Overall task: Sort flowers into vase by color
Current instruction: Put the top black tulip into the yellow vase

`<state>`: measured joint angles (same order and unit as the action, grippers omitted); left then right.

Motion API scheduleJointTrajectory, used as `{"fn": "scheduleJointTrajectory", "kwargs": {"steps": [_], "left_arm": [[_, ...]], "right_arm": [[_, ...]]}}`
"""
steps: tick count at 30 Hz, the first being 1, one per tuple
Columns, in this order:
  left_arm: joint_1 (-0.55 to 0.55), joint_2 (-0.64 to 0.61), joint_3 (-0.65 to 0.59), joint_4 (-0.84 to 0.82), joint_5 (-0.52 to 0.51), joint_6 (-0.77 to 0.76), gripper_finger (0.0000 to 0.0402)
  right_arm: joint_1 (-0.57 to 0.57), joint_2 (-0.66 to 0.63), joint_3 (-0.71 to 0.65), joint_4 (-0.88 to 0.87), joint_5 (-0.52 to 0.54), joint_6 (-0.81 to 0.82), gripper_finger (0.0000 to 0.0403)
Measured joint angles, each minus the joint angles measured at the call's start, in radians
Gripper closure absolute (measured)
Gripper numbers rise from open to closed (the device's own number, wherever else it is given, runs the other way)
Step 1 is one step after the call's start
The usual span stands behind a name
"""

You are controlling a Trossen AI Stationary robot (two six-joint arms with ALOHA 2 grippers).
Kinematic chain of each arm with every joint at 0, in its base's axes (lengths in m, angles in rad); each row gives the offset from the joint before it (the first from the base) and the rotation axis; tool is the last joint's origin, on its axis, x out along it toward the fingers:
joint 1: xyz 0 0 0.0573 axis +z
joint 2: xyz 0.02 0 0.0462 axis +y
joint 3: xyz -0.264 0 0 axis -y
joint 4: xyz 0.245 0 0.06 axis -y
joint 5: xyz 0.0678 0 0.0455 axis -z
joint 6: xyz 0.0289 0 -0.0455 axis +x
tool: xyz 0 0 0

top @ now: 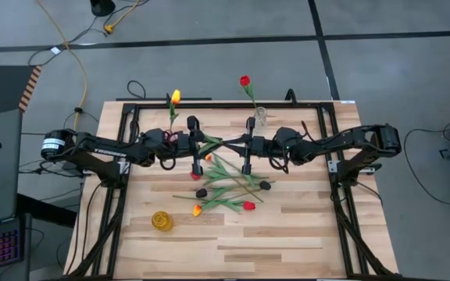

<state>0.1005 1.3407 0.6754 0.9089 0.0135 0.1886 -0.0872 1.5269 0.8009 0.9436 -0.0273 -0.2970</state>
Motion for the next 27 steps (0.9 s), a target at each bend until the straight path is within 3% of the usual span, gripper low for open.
{"fn": "scheduleJointTrajectory", "kwargs": {"steps": [9,17,22,27], "left_arm": [[0.000,0.000,0.000,-0.001,0.000,0.000,0.0378],[0.000,-0.034,-0.002,-0.029,0.001,-0.016,0.0379],[-0.011,-0.130,-0.002,-0.185,0.001,-0.034,0.0379],[-0.050,-0.270,-0.002,-0.402,0.003,-0.083,0.0379]], "right_arm": [[0.000,0.000,0.000,-0.006,0.000,0.000,0.0353],[0.015,0.000,0.000,-0.007,0.002,0.008,0.0267],[0.024,-0.009,0.000,-0.045,0.003,0.019,0.0216],[0.040,-0.019,0.000,-0.113,0.003,0.045,0.0191]]}}
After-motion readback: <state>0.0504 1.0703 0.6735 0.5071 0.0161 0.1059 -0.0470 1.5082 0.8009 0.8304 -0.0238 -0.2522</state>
